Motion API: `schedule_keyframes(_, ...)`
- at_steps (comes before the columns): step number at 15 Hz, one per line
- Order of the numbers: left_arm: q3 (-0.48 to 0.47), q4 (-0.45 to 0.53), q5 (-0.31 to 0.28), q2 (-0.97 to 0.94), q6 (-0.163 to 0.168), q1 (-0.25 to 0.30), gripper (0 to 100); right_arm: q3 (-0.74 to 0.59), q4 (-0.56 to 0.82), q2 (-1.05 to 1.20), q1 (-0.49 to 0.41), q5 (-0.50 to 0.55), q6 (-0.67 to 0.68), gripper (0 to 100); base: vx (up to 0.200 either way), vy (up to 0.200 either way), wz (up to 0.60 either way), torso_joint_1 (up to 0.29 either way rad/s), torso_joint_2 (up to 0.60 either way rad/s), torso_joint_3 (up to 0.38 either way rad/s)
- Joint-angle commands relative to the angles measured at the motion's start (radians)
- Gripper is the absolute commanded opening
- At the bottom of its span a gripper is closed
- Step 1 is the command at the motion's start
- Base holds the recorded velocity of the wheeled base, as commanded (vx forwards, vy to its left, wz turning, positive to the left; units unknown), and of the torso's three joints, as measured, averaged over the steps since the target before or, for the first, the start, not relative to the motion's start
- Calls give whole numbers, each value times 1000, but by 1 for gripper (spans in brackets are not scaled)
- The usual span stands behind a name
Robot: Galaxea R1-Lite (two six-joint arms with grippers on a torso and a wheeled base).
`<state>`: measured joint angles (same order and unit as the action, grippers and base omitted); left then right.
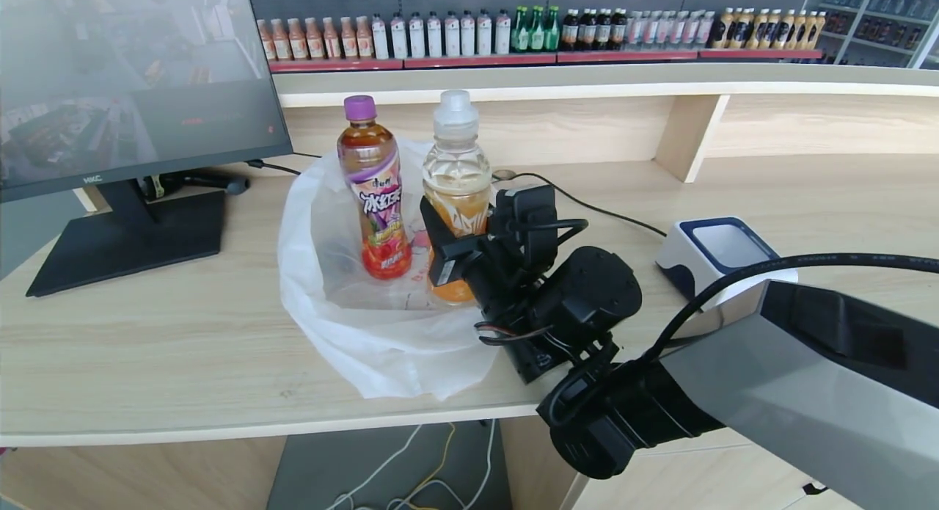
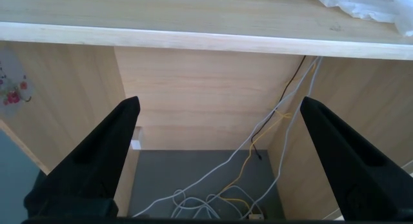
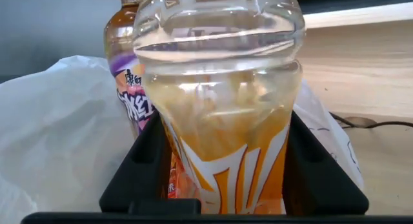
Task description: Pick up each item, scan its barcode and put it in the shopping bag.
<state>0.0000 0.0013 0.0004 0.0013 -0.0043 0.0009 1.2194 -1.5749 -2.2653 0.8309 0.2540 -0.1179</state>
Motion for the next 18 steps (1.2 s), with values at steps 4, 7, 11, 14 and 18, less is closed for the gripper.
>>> schedule_keyframes(4,0,0,1,0,0,-1,100,-3,4,-28,7,2,4,0,0,0,0,0,0,0)
schedule_keyframes(7,0,0,0,0,0,1,100,-6,4,-28,5,2,4,0,0,0,0,0,0,0)
schedule_keyframes(11,0,0,0,0,0,1,100,-9,4,-28,7,1,3,0,0,0,0,0,0,0)
schedule_keyframes(14,0,0,1,0,0,1,100,-8,4,-26,5,2,4,0,0,0,0,0,0,0)
schedule_keyframes(18,0,0,0,0,0,1,100,-9,4,-14,4,7,7,0,0,0,0,0,0,0)
